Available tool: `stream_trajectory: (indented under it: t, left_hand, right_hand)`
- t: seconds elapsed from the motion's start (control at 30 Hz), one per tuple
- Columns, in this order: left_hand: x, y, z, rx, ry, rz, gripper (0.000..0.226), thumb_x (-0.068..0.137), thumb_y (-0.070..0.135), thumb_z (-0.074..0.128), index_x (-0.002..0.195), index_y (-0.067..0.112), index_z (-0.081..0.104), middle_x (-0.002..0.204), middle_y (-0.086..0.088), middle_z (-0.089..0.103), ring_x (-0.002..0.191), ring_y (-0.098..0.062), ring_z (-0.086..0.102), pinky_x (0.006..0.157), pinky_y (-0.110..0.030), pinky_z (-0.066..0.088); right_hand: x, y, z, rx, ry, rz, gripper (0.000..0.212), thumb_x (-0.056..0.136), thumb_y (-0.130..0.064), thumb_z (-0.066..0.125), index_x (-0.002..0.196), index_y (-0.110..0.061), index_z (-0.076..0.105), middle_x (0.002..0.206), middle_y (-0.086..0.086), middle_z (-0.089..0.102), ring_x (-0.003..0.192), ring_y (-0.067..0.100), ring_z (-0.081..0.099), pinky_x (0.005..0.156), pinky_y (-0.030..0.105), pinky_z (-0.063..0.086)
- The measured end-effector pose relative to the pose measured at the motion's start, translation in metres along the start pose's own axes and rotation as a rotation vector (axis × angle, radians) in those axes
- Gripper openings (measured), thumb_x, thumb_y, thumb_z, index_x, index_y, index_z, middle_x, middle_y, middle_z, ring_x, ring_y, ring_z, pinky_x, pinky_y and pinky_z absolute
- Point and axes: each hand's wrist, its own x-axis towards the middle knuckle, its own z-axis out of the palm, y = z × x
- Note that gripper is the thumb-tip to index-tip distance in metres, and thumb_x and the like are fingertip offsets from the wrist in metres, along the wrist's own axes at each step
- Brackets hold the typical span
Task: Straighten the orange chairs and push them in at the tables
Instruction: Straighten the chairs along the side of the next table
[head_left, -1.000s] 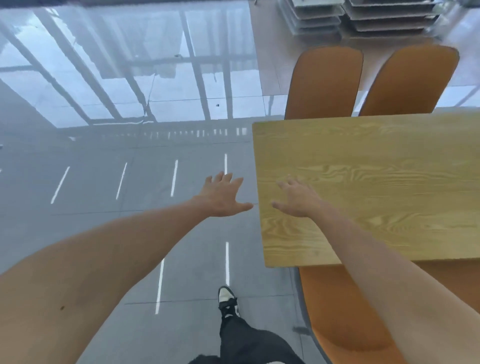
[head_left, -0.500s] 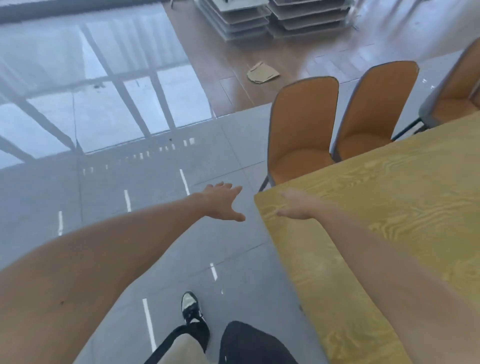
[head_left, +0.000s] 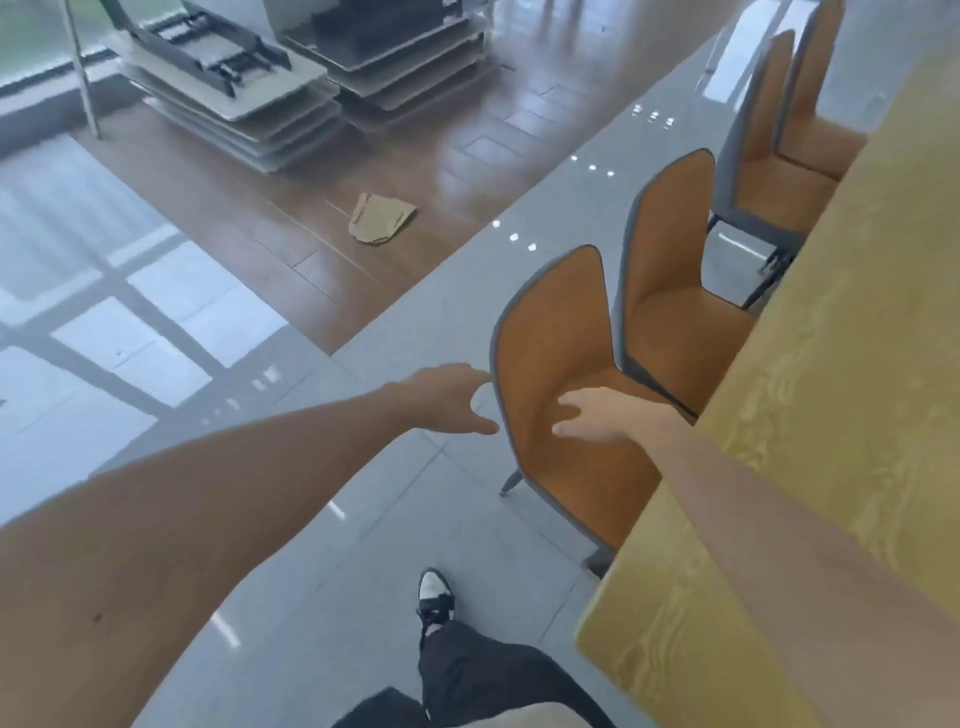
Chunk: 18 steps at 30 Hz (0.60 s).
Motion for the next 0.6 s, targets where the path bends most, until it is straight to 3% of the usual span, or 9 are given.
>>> stream_trajectory:
  t: [0.07,0.13,0.2,0.27,0.47,0.6]
  left_hand:
    - [0.034,-0.019,-0.033,0.013,0.019,0.073,0.079,0.089,0.062,0.064,0.153,0.023,0.038,0.146,-0.005,0.051,0.132,-0.024,0.047,0.102,-0.038,0.040]
    - [0.068,-0.035,-0.067,0.028,-0.011,0.119,0.081,0.088,0.062,0.065,0.153,0.022,0.039,0.146,-0.005,0.051,0.131,-0.024,0.048,0.097,-0.035,0.040]
    - [0.108,-0.047,-0.102,0.084,-0.063,0.163,0.086,0.087,0.065,0.064,0.155,0.020,0.035,0.150,-0.005,0.047,0.134,-0.026,0.046,0.101,-0.037,0.040]
    - [0.152,-0.055,-0.132,0.145,-0.074,0.222,0.090,0.087,0.065,0.064,0.157,0.019,0.032,0.153,-0.006,0.044,0.137,-0.027,0.045,0.106,-0.041,0.041]
    - [0.289,-0.064,-0.211,0.273,-0.070,0.472,0.089,0.087,0.060,0.067,0.157,0.019,0.031,0.154,-0.007,0.042,0.137,-0.029,0.045,0.109,-0.042,0.040]
    - [0.360,-0.053,-0.247,0.408,-0.033,0.707,0.078,0.088,0.054,0.066,0.150,0.014,0.039,0.143,-0.010,0.050,0.127,-0.030,0.050,0.105,-0.044,0.042]
  right_hand:
    - [0.024,-0.005,-0.031,0.042,0.031,0.044,0.061,0.092,-0.043,0.060,0.147,-0.023,0.043,0.149,0.005,0.046,0.134,0.033,0.045,0.108,0.046,0.039]
    - [0.038,-0.003,-0.060,0.104,0.011,0.049,0.066,0.094,-0.047,0.056,0.152,-0.024,0.035,0.158,0.001,0.035,0.143,0.028,0.034,0.114,0.045,0.033]
    - [0.053,0.000,-0.092,0.180,0.016,0.078,0.071,0.095,-0.052,0.053,0.155,-0.024,0.027,0.162,-0.003,0.024,0.148,0.023,0.025,0.118,0.043,0.026]
    - [0.072,0.005,-0.119,0.228,0.055,0.130,0.070,0.095,-0.051,0.054,0.154,-0.024,0.029,0.162,-0.002,0.026,0.147,0.024,0.027,0.117,0.042,0.027]
    - [0.125,0.025,-0.182,0.381,0.216,0.334,0.070,0.095,-0.051,0.055,0.154,-0.021,0.031,0.159,0.000,0.034,0.142,0.023,0.035,0.115,0.039,0.031]
    - [0.137,0.031,-0.204,0.489,0.441,0.518,0.063,0.099,-0.042,0.052,0.152,-0.014,0.034,0.158,0.004,0.035,0.143,0.023,0.034,0.114,0.038,0.031]
